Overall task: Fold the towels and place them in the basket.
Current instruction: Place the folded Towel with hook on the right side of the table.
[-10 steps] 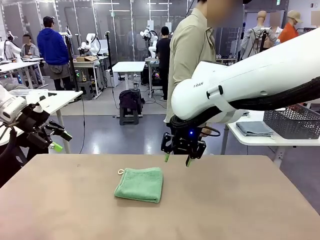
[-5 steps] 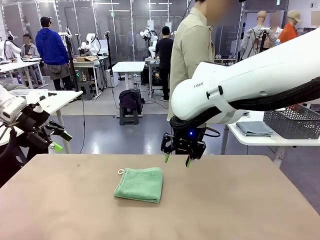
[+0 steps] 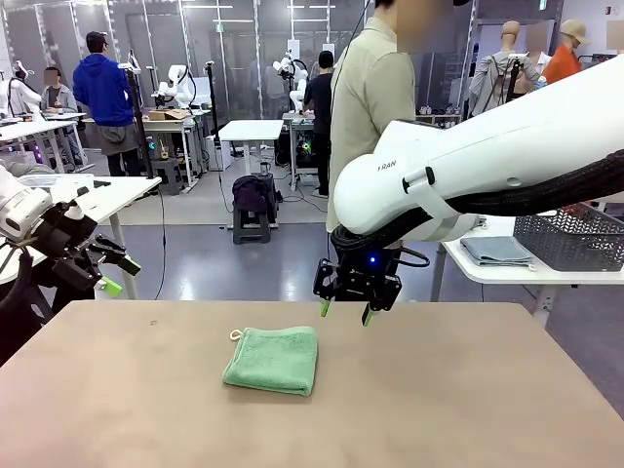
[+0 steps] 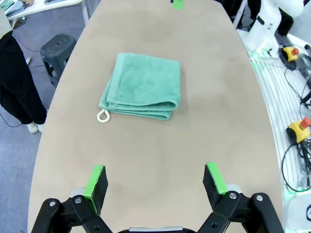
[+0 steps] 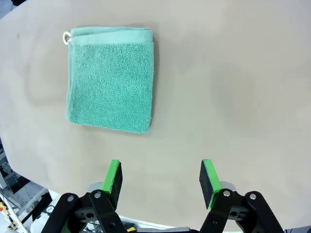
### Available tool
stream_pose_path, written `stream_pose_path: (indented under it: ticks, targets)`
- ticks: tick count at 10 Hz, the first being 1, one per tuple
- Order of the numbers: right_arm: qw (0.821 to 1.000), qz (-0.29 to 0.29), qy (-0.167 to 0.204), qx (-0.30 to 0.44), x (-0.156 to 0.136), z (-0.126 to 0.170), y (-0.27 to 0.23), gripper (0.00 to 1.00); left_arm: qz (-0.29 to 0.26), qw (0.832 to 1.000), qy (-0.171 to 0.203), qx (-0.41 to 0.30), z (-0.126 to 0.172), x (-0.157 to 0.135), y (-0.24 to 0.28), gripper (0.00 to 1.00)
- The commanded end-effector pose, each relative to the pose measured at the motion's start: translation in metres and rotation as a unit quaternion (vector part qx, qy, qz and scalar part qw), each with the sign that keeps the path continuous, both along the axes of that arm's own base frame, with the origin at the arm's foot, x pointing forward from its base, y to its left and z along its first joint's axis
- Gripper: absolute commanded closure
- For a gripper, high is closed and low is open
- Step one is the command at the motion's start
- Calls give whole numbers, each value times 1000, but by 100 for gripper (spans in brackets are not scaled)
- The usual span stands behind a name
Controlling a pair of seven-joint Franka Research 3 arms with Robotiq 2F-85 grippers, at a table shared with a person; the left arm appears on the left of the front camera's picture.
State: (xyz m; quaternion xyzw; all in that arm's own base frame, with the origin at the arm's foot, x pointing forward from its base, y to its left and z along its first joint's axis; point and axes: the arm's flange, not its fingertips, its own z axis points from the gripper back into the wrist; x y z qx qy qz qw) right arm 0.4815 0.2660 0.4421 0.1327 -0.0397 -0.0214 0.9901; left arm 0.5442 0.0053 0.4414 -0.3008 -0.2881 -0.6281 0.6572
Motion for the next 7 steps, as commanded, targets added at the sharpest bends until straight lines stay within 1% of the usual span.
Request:
stream_pose_path:
  ticks: [1, 6, 7]
  targets:
    - [1000, -1, -1, 0, 1, 1, -1, 20, 1, 1000, 5, 7, 2, 0, 0, 0]
    - [1000, 0, 0, 0, 0, 0, 0, 19, 1, 1000, 5, 7, 2, 0, 0, 0]
    - [1000, -24, 4, 10, 3, -14, 9, 19, 1, 1000, 5, 7, 2, 0, 0, 0]
